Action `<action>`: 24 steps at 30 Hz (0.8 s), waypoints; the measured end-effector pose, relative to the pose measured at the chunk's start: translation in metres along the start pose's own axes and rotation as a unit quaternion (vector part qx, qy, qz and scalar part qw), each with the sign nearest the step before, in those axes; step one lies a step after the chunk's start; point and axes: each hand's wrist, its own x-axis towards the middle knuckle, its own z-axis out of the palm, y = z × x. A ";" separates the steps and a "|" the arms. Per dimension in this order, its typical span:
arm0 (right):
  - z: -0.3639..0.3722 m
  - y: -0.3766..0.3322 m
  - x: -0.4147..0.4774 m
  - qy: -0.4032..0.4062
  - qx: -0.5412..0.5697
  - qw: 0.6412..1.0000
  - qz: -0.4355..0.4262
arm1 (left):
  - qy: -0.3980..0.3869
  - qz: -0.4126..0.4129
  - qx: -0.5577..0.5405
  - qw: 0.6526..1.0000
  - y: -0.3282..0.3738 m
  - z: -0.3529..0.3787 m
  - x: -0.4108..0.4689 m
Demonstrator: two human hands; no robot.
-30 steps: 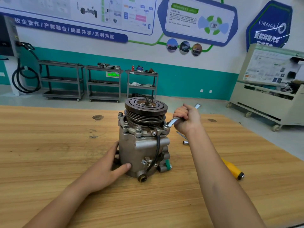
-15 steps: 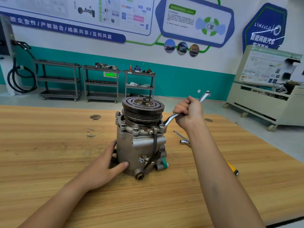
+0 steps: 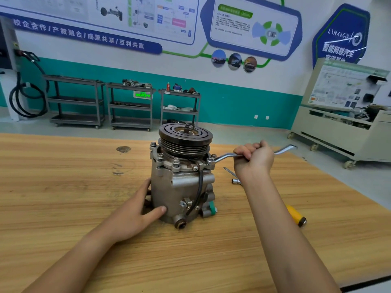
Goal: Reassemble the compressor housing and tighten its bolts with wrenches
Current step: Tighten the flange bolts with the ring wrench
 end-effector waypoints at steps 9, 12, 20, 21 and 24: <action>-0.017 0.014 -0.049 0.022 -0.057 0.975 -0.215 | 0.007 0.003 -0.015 1.000 0.003 0.001 -0.001; -0.022 0.024 -0.066 -0.036 -0.092 0.949 -0.298 | 0.006 0.004 -0.016 1.000 0.004 0.002 -0.001; -0.029 0.054 -0.095 -0.107 -0.143 0.899 -0.399 | 0.000 0.002 -0.010 1.000 0.006 0.000 -0.002; -0.026 0.052 -0.095 -0.107 -0.151 0.901 -0.392 | 0.000 0.004 -0.010 1.000 0.007 0.000 -0.002; -0.007 0.033 -0.087 -0.109 -0.113 0.934 -0.320 | 0.001 0.004 0.001 1.000 0.007 -0.001 -0.002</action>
